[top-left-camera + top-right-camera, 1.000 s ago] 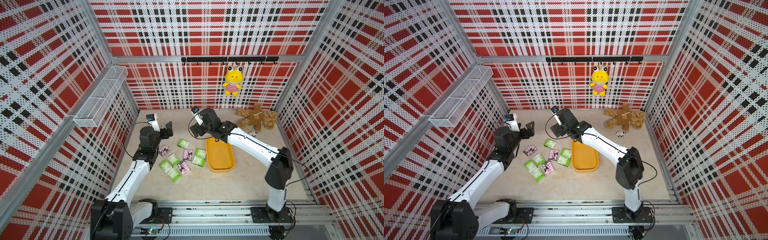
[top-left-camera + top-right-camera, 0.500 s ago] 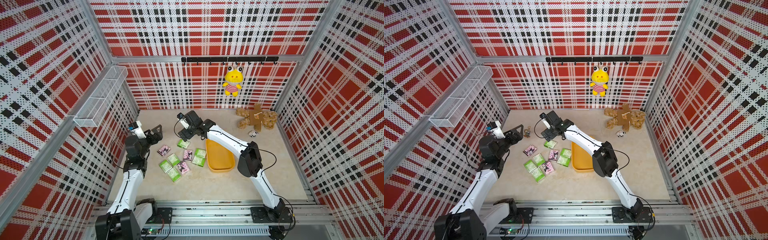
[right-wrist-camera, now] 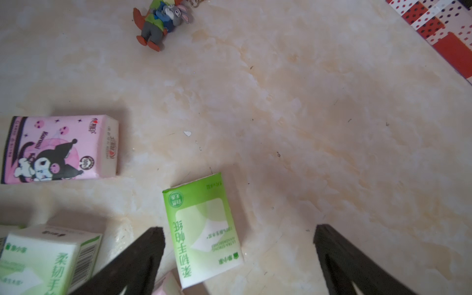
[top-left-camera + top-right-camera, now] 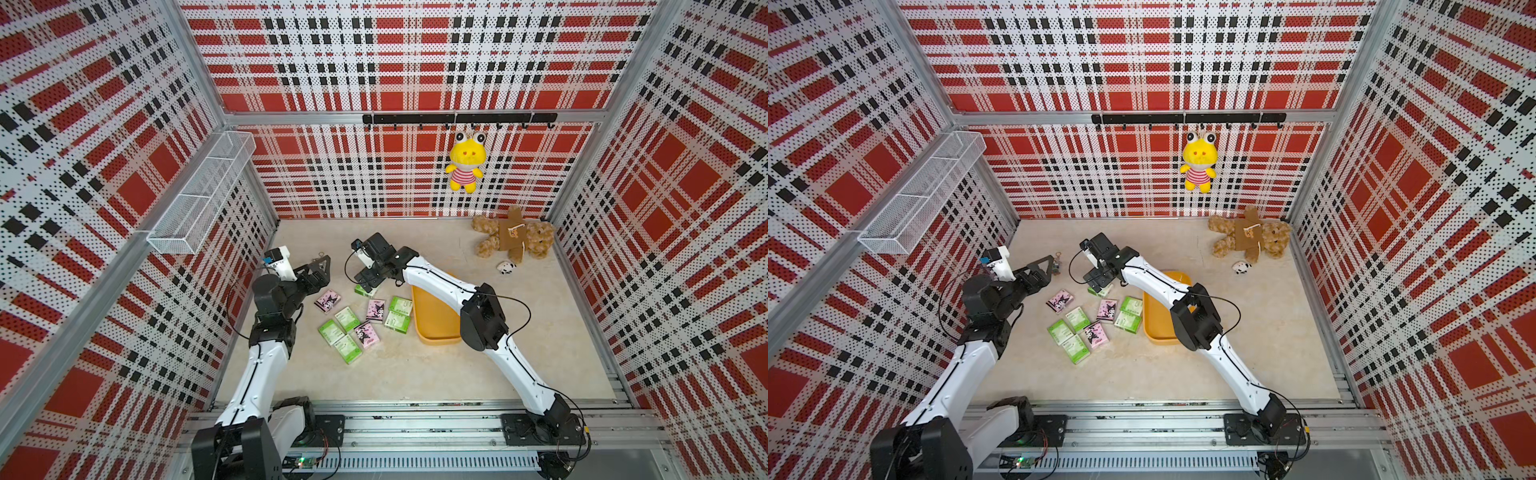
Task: Put the pocket tissues into the storage box
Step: Pick up the pocket tissues from the center of the board.
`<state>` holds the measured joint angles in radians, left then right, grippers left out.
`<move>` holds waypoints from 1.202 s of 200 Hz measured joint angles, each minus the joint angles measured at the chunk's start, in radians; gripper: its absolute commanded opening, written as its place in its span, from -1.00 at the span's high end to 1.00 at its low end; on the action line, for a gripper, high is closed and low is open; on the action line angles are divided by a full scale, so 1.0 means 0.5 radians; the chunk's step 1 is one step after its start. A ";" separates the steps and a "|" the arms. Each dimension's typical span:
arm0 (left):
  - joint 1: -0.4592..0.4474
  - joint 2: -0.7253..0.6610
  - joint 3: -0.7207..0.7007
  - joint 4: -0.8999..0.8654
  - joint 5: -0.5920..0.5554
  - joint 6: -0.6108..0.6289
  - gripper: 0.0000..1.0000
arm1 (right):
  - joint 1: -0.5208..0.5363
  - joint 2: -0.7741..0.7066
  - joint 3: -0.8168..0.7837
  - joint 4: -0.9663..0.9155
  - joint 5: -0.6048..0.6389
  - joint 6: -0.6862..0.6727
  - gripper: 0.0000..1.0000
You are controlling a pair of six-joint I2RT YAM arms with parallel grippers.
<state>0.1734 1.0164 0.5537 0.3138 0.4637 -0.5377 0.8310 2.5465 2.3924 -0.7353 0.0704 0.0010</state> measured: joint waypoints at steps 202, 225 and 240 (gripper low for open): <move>0.149 0.240 0.610 -0.608 0.218 0.167 -0.90 | 0.021 0.092 -0.031 -0.040 -0.710 -0.009 -1.00; 0.148 0.243 0.609 -0.660 0.233 0.173 -0.90 | 0.023 0.095 -0.031 -0.041 -0.676 -0.009 -1.00; 0.148 0.243 0.608 -0.670 0.233 0.179 -0.90 | 0.027 0.103 -0.031 -0.050 -0.603 -0.010 -1.00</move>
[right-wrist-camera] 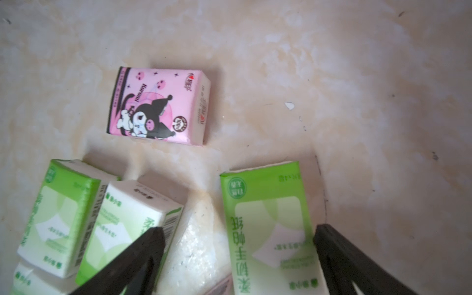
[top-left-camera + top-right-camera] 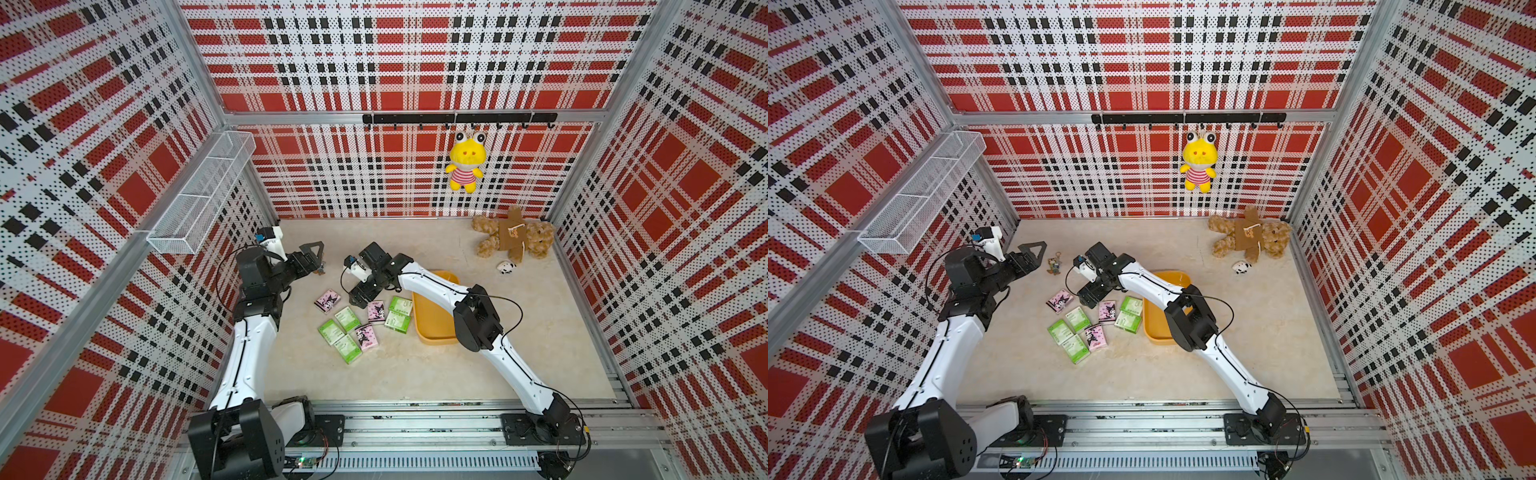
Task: Put the pocket tissues into the storage box
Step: Pick up the pocket tissues from the center of the board.
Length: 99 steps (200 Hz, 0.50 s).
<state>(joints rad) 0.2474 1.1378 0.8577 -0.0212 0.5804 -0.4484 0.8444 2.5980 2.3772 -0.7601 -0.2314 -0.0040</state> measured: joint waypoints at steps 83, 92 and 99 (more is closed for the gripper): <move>0.000 -0.003 -0.002 -0.022 0.021 0.003 -0.90 | 0.009 0.048 0.000 -0.011 0.254 -0.021 -0.73; 0.000 -0.003 -0.002 -0.023 0.024 0.002 -0.90 | 0.010 0.048 0.000 -0.012 0.256 -0.023 -0.63; 0.000 -0.003 -0.002 -0.023 0.028 0.003 -0.91 | 0.010 0.048 0.000 -0.011 0.256 -0.022 -0.54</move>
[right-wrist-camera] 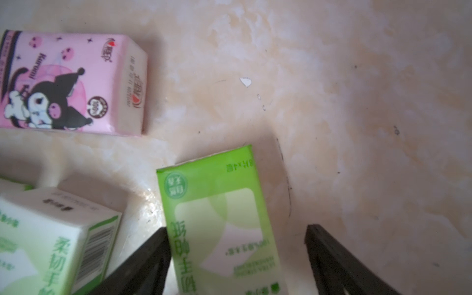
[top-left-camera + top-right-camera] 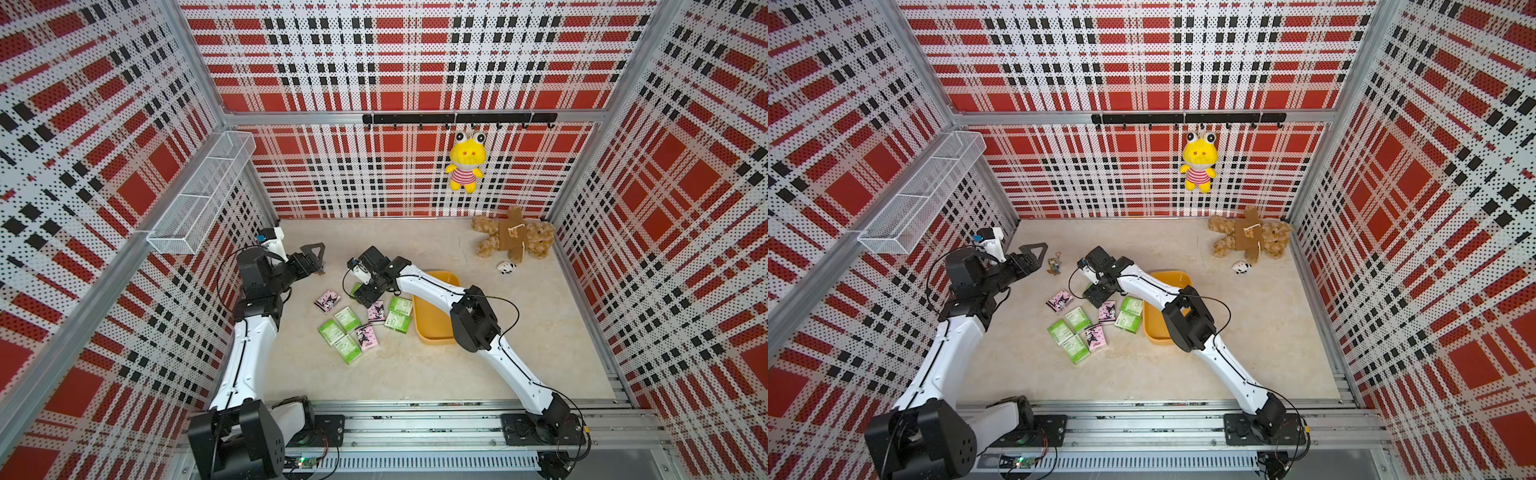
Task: Put the pocket tissues into the storage box
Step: Pick up the pocket tissues from the center of the board.
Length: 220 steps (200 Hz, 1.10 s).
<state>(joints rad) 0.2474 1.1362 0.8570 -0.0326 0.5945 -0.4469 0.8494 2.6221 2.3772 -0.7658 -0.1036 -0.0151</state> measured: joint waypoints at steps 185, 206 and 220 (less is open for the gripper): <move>-0.001 -0.005 0.005 -0.022 0.107 -0.040 -0.91 | -0.047 -0.300 -0.122 0.122 -0.128 0.047 -0.01; -0.016 -0.005 0.014 -0.032 0.124 -0.050 -0.91 | -0.083 -0.450 -0.209 0.126 -0.130 0.032 0.01; -0.034 -0.003 0.041 -0.050 0.124 -0.051 -0.92 | -0.109 -0.558 -0.303 0.125 -0.129 0.012 0.02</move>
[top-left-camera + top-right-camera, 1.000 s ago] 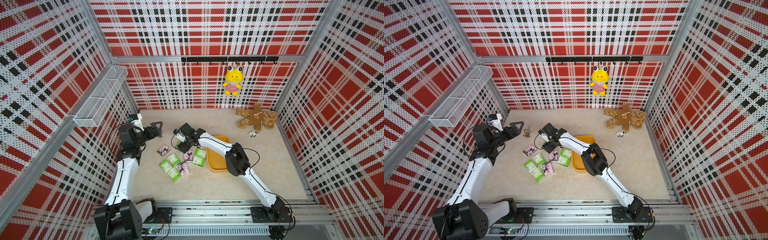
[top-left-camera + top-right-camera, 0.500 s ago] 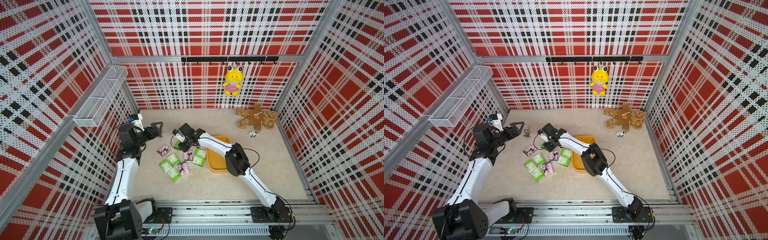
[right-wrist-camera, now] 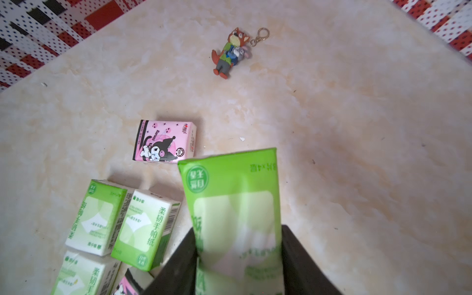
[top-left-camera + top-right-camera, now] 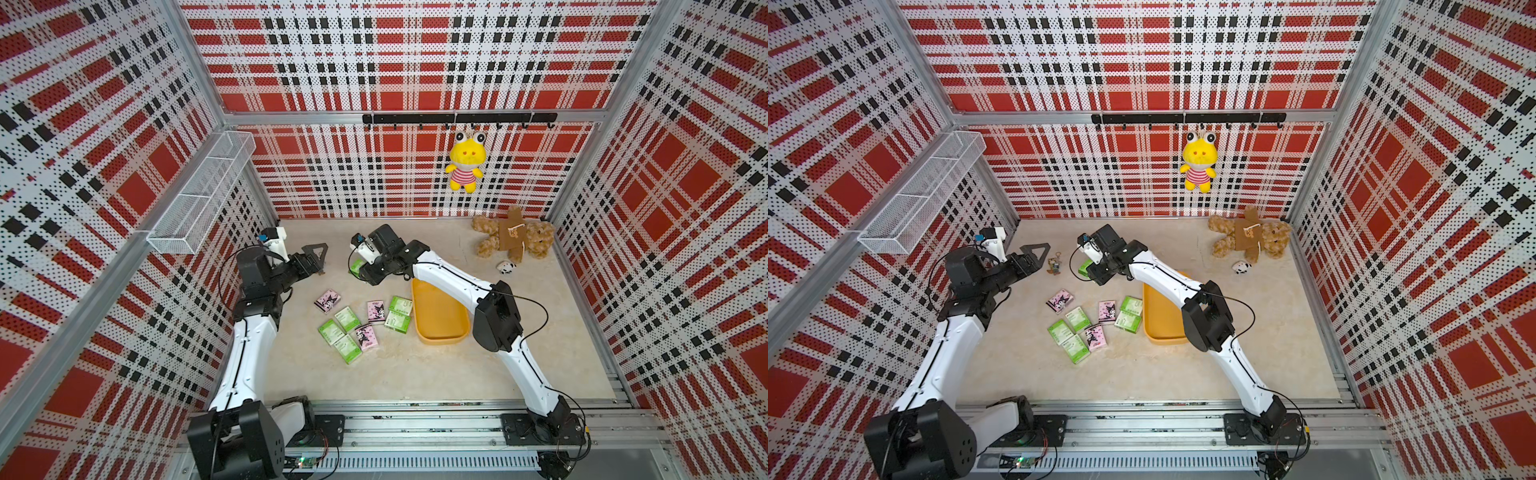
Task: Put the pocket tissues into the storage box
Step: Pick up the pocket tissues from the center of the board, then place the pocket tissues in the storage box.
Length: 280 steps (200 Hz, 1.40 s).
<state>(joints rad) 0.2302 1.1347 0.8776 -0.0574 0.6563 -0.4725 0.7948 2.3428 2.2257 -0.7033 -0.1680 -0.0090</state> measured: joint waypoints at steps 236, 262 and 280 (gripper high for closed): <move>-0.613 0.245 0.203 -0.185 -0.230 0.063 -0.99 | -0.404 -1.055 -1.646 -0.101 0.024 -0.207 -0.04; -0.626 0.245 0.203 -0.184 -0.231 0.063 -0.99 | -0.404 -1.050 -1.664 -0.043 0.030 -0.174 -0.06; -0.626 0.244 0.203 -0.184 -0.233 0.064 -0.99 | -0.404 -1.027 -1.663 0.006 0.040 -0.146 -0.08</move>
<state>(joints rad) -0.0830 1.2568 0.9791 -0.1493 0.5400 -0.4404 0.5926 1.8294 1.3941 -0.7002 -0.1478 -0.0822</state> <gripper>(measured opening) 0.995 0.534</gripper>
